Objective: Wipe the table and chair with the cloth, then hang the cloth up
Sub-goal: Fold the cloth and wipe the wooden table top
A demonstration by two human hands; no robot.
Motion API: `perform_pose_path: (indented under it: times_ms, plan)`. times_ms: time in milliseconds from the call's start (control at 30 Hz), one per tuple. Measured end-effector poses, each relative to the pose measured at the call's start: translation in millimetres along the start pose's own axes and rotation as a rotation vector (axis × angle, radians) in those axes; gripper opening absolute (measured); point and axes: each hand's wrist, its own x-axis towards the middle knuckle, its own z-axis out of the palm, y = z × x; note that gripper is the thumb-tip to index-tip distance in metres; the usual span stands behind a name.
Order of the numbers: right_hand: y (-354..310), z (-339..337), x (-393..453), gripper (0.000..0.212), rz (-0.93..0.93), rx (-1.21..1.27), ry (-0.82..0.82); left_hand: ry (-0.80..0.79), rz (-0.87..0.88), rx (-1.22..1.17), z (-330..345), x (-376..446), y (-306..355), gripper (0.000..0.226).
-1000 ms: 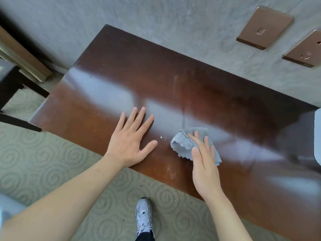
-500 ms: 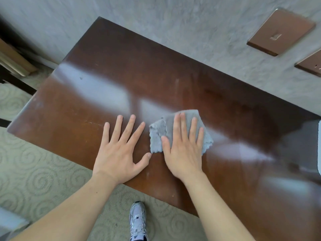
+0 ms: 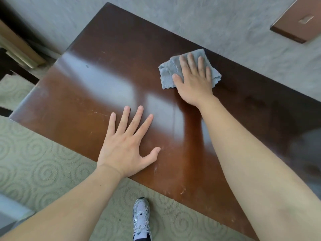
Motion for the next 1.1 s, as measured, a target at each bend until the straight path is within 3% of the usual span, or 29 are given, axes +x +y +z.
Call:
perform_pose_path:
  times_ms: [400, 500, 767, 900, 1000, 1100]
  plan:
    - [-4.9, 51.6, -276.0, 0.062, -0.043, -0.006, -0.005, -0.042, -0.015, 0.025, -2.2, 0.7, -0.1, 0.087]
    - [-2.2, 45.6, -243.0, 0.064, 0.012, -0.022, -0.008, -0.041, -0.012, 0.023, -2.1, 0.9, 0.7, 0.088]
    - [11.0, 3.5, -21.3, 0.063, 0.177, -0.012, 0.090, -0.019, 0.001, 0.011, 0.5, 1.5, -1.3, 0.090]
    - [-11.3, -7.7, 46.2, 0.063, 0.231, 0.007, 0.067, -0.014, 0.007, 0.004, 0.2, 2.0, -1.1, 0.092]
    - [-34.4, -8.0, 59.8, 0.064, 0.153, -0.009, 0.033, -0.032, -0.002, 0.007, -2.5, 2.3, -0.2, 0.091]
    - [-49.6, -6.1, 51.7, 0.062, -0.084, -0.023, 0.001, -0.038, -0.006, 0.010, -3.6, 1.3, 0.5, 0.091]
